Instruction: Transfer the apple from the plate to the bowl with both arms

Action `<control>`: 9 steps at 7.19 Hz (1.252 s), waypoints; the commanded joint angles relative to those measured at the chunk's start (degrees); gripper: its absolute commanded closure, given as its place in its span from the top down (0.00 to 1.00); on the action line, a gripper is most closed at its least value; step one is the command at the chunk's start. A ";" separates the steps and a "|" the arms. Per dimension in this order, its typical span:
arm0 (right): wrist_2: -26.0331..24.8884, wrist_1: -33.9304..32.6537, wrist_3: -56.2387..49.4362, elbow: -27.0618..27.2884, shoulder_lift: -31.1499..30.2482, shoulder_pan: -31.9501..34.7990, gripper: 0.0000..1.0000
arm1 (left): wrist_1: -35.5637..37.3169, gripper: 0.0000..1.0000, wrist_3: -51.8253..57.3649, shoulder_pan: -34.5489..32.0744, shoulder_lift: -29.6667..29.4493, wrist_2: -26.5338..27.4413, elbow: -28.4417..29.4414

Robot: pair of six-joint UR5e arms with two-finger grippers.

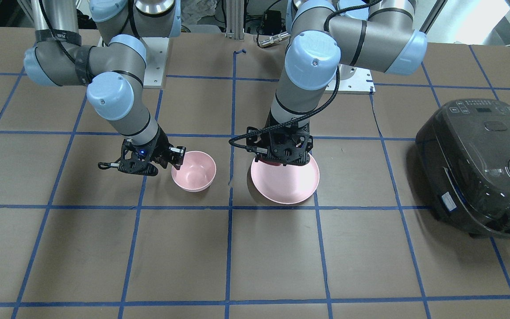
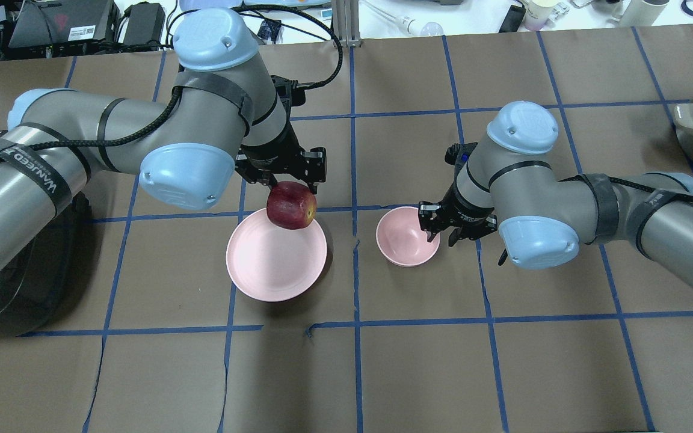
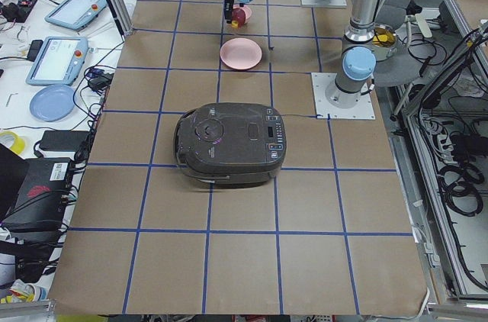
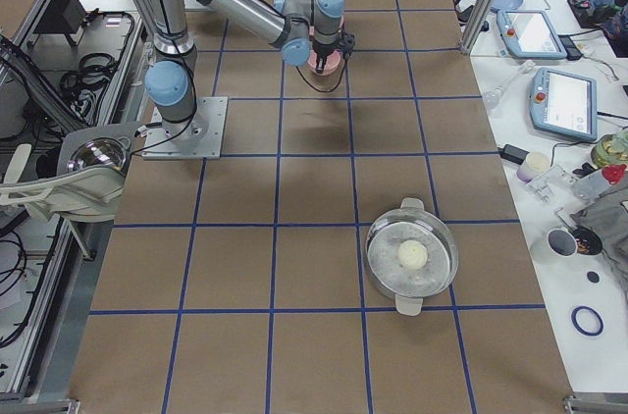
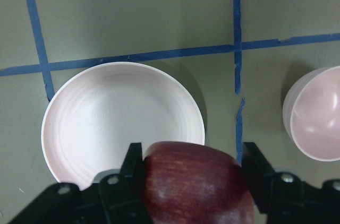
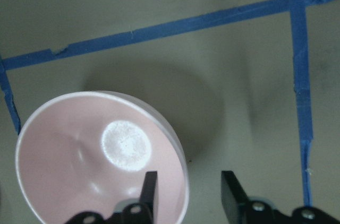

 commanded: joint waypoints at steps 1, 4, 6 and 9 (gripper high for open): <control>-2.34 0.83 -0.53 -4.63 -0.60 -1.46 1.00 | -0.17 0.00 -0.63 -0.12 0.03 -1.05 0.51; -5.68 11.84 -9.59 -14.90 -2.60 -11.26 1.00 | 0.70 0.00 -1.60 -0.21 -0.85 -2.72 1.04; -10.49 31.49 -13.10 -29.72 -3.41 -14.64 1.00 | 0.80 0.00 -6.57 -3.44 -2.95 -3.26 3.23; -11.15 41.44 -8.47 -37.44 -7.88 -12.46 1.00 | 1.33 0.00 -18.96 -9.42 -9.62 -3.26 11.22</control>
